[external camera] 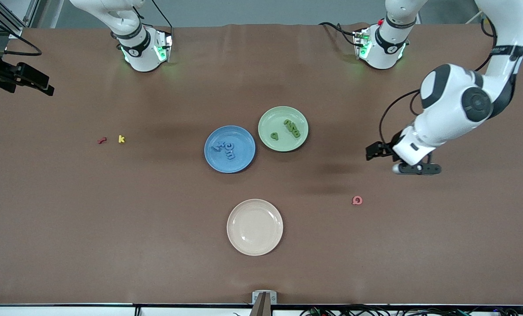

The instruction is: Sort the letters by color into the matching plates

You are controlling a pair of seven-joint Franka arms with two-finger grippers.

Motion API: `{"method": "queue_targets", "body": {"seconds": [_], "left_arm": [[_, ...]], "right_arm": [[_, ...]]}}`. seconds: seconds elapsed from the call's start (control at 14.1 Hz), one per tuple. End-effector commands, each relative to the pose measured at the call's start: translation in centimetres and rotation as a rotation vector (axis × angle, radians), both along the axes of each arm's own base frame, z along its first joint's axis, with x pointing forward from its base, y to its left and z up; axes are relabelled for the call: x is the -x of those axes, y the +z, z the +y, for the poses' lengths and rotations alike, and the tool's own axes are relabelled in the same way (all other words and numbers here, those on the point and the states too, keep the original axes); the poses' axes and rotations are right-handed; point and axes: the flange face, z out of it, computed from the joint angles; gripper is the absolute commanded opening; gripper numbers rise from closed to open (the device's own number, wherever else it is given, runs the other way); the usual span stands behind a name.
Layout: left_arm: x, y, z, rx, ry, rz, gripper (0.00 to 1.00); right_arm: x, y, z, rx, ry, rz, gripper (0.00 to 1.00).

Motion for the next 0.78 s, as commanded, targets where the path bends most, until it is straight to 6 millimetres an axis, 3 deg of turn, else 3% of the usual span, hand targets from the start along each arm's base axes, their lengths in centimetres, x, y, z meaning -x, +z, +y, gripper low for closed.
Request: {"method": "queue_targets", "body": {"seconds": [0.0,0.07,0.21,0.42,0.57,0.71], "left_arm": [[-0.7,4.2,2.8,-0.04,0.015,-0.03,0.99],[-1.2,5.6,4.4,-0.051,0.035,-0.023,0.99],[-1.5,8.4,5.5,-0.066,0.049,-0.012,0.99],[-1.9,12.5,9.5,-0.084,0.042,0.002,0.99],[-1.8,16.0,12.0,-0.093,0.048,0.002,0.99],[-0.9,20.0,13.0,-0.116,0.073,-0.009,0.99]], "right_arm": [[0.8,0.7,0.2,-0.02,0.003,-0.03,1.0],[1.1,1.1,0.2,-0.021,0.005,-0.038,1.0],[1.8,1.3,0.3,-0.021,0.006,-0.038,1.0],[2.9,1.6,0.2,-0.02,0.004,-0.049,1.0],[2.7,1.7,-0.1,-0.015,0.002,-0.063,1.0],[2.6,1.7,0.0,-0.011,0.006,-0.069,1.0]]}}
